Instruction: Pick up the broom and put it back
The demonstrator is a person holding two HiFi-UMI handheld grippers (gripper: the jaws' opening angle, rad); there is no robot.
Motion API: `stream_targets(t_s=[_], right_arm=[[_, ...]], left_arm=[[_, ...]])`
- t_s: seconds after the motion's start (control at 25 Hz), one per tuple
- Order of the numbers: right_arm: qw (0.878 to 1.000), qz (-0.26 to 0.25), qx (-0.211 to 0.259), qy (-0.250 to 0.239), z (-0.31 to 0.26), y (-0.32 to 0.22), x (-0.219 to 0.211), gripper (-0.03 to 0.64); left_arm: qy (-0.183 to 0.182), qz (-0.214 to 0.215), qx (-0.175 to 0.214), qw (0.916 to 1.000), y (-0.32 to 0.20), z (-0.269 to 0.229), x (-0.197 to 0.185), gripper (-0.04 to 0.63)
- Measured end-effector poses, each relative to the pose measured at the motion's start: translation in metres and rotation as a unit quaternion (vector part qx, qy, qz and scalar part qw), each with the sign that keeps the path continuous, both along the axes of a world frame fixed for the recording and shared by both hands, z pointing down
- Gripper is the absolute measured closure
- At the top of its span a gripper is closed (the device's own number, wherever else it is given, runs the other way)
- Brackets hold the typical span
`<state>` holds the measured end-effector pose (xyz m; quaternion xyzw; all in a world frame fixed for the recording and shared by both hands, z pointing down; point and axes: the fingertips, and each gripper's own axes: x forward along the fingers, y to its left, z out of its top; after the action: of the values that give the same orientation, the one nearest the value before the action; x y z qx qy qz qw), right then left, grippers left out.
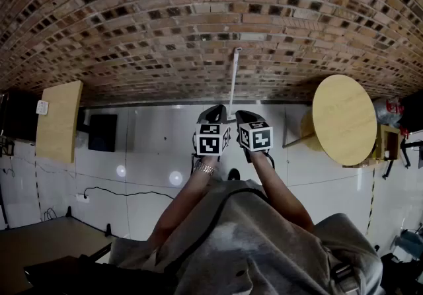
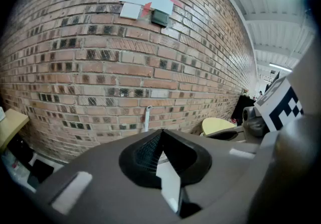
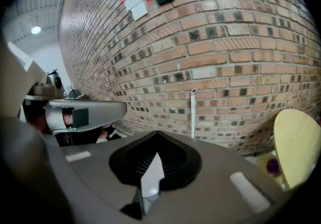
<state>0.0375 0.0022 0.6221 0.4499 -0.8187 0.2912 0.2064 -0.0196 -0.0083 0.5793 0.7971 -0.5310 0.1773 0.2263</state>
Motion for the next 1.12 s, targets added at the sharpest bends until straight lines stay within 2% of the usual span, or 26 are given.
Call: stream_targets(t_s=[0.2, 0.28, 0.36, 0.4, 0.6, 0.76, 0.88, 1.04, 1.08, 1.12], right_arm=[[0.999, 0.020, 0.026, -0.006, 0.006, -0.081, -0.006, 0.599], [0.999, 0.030, 0.032, -0.006, 0.013, -0.121, -0.012, 0.546], [0.998, 0.042, 0.034, 0.014, 0.026, -0.158, -0.016, 0.473], [0.998, 0.049, 0.030, 0.027, 0.036, -0.175, -0.015, 0.459], [0.994, 0.080, -0.038, 0.062, 0.092, -0.253, -0.009, 0.445], [0.987, 0.092, -0.098, 0.085, 0.134, -0.283, -0.001, 0.445], [0.984, 0.084, -0.125, 0.095, 0.152, -0.306, -0.006, 0.445], [0.977, 0.060, -0.147, 0.143, 0.176, -0.329, 0.001, 0.446], [0.976, 0.057, -0.152, 0.147, 0.182, -0.333, 0.002, 0.452], [0.975, 0.054, -0.156, 0.147, 0.186, -0.337, 0.002, 0.487]], left_arm=[[0.011, 0.015, 0.014, 0.9997, -0.061, -0.003, -0.015, 0.591], [0.016, 0.016, 0.028, 0.9993, -0.094, -0.013, -0.026, 0.591], [0.024, 0.008, 0.036, 0.9990, -0.123, -0.022, -0.042, 0.591], [0.028, 0.005, 0.038, 0.9989, -0.135, -0.026, -0.049, 0.591], [0.036, 0.001, 0.028, 0.9990, -0.174, -0.027, -0.062, 0.591], [0.034, 0.004, 0.006, 0.9994, -0.179, -0.014, -0.061, 0.591], [0.021, -0.006, -0.003, 0.9998, -0.185, -0.010, -0.070, 0.591], [0.010, -0.019, -0.014, 0.9997, -0.188, -0.004, -0.077, 0.591], [0.008, -0.023, -0.018, 0.9995, -0.189, -0.001, -0.079, 0.591], [0.005, -0.027, -0.021, 0.9994, -0.190, 0.001, -0.082, 0.591]])
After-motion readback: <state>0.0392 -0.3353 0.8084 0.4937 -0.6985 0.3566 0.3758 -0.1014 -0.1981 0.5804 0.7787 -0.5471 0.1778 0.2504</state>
